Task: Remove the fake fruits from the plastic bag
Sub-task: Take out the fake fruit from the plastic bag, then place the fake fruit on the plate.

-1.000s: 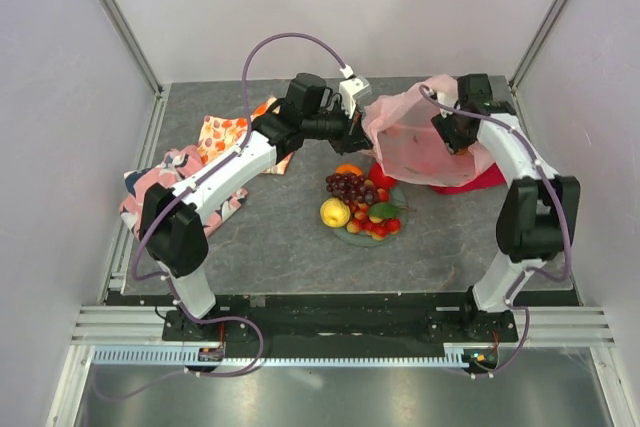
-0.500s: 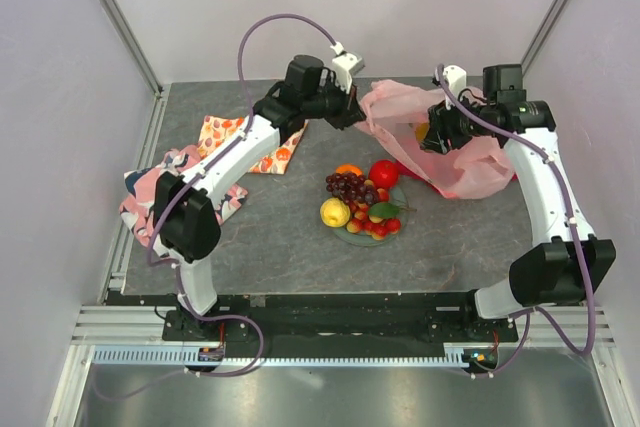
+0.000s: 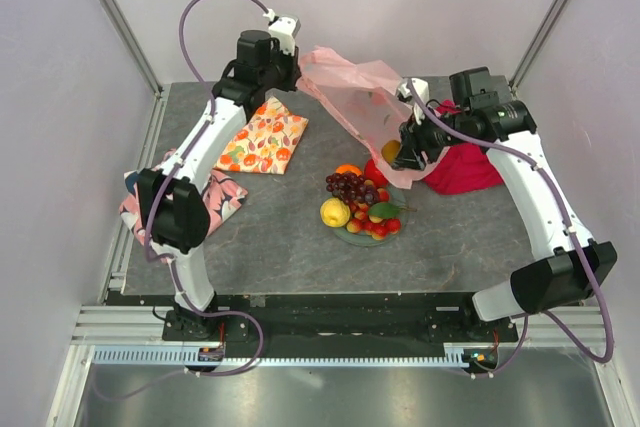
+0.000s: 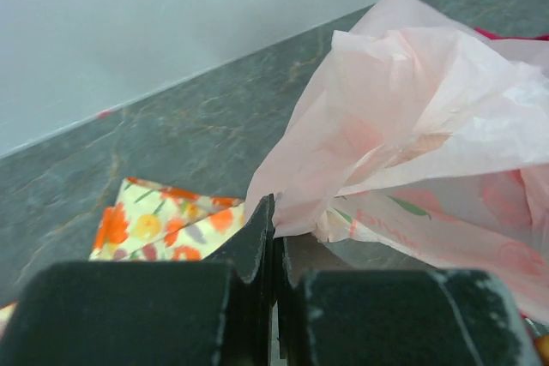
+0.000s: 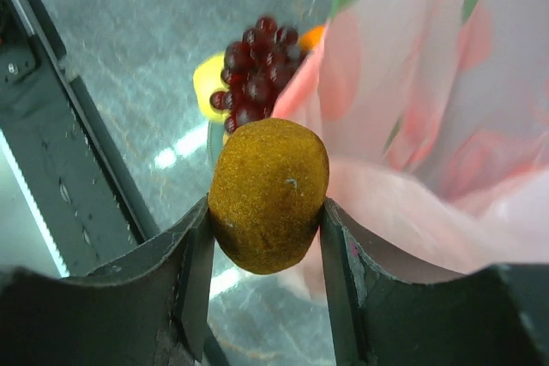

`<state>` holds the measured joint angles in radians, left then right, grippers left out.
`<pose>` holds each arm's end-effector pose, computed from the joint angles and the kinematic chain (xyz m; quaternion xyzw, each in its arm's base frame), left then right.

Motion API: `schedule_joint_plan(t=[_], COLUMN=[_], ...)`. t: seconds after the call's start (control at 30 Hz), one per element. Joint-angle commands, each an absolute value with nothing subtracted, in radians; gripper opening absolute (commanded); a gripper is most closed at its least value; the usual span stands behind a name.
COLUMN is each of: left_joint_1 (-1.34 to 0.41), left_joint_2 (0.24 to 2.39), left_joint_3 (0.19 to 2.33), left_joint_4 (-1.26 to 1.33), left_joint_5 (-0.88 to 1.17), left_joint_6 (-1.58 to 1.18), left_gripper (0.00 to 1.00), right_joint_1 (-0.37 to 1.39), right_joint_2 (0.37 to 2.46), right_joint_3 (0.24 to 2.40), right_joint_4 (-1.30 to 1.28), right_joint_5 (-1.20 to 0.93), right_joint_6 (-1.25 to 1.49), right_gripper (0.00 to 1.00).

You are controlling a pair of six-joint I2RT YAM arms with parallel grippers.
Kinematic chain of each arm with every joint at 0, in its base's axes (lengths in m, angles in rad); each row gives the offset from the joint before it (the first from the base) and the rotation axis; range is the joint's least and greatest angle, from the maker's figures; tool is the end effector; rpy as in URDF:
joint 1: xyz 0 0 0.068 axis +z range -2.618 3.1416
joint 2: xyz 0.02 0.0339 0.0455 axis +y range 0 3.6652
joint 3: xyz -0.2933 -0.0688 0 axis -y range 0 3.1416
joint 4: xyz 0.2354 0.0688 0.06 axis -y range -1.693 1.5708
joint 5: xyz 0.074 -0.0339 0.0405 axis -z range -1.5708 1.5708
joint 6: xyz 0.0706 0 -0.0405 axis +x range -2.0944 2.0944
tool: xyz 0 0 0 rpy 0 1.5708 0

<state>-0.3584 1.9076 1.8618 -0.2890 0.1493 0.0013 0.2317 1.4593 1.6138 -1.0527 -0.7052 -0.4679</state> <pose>0.4558 -0.1819 0.3922 0.1879 0.7919 -0.1624 0.5578 0.2721 0.1112 0.4006 -0.4107 0.7932 0.2872 0.3459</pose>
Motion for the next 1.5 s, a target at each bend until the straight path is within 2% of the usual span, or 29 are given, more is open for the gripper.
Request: schedule_joint_plan(t=[0.0,0.13,0.27,0.4,0.47,0.57,0.73,0.77,0.8,0.93,1.1,1.47], left_joint_1=[-0.351,-0.322,-0.325,-0.386,-0.390,-0.371,-0.336,-0.330,-0.328,-0.325,-0.324,-0.325], left_joint_2=[1.799,1.770,1.750,1.759,1.788,1.827,1.827,1.821,1.806,1.769,1.746,1.729], left_joint_3=[1.830,1.813,1.783,1.753,1.775,1.864,1.933,1.921,1.913,1.858,1.810,1.769], left_joint_4=[-0.264,-0.270,-0.284,-0.276,-0.267,-0.259,-0.255,-0.256,-0.259,-0.273,-0.278,-0.290], left_joint_5=[0.046,0.031,0.265,0.203,0.091,-0.029,-0.049,-0.035,-0.019,0.046,0.063,0.087], left_joint_6=[0.064,0.051,0.009,-0.041,-0.070,-0.051,-0.040,-0.037,-0.034,-0.014,-0.003,0.034], left_gripper=[0.02,0.02,0.02,0.02,0.02,0.02,0.02,0.06,0.17,0.31,0.35,0.35], right_joint_1=[0.224,0.186,0.163,0.163,0.161,0.140,0.104,0.103,0.104,0.103,0.103,0.104], right_joint_2=[1.428,1.430,1.425,1.407,1.405,1.396,1.454,1.486,1.505,1.603,1.721,1.896], right_joint_3=[1.514,1.395,1.361,1.433,1.440,1.347,1.235,1.230,1.224,1.232,1.262,1.322], right_joint_4=[-1.109,-1.100,-1.071,-1.112,-1.173,-1.163,-0.990,-0.964,-0.913,-0.835,-0.776,-0.716], right_joint_5=[-0.667,-0.666,-0.693,-0.707,-0.672,-0.580,-0.538,-0.540,-0.538,-0.558,-0.590,-0.686], right_joint_6=[-0.543,-0.552,-0.531,-0.523,-0.567,-0.600,-0.517,-0.500,-0.485,-0.445,-0.420,-0.364], right_gripper=[0.43,0.41,0.37,0.36,0.37,0.36,0.35,0.35,0.35,0.34,0.34,0.36])
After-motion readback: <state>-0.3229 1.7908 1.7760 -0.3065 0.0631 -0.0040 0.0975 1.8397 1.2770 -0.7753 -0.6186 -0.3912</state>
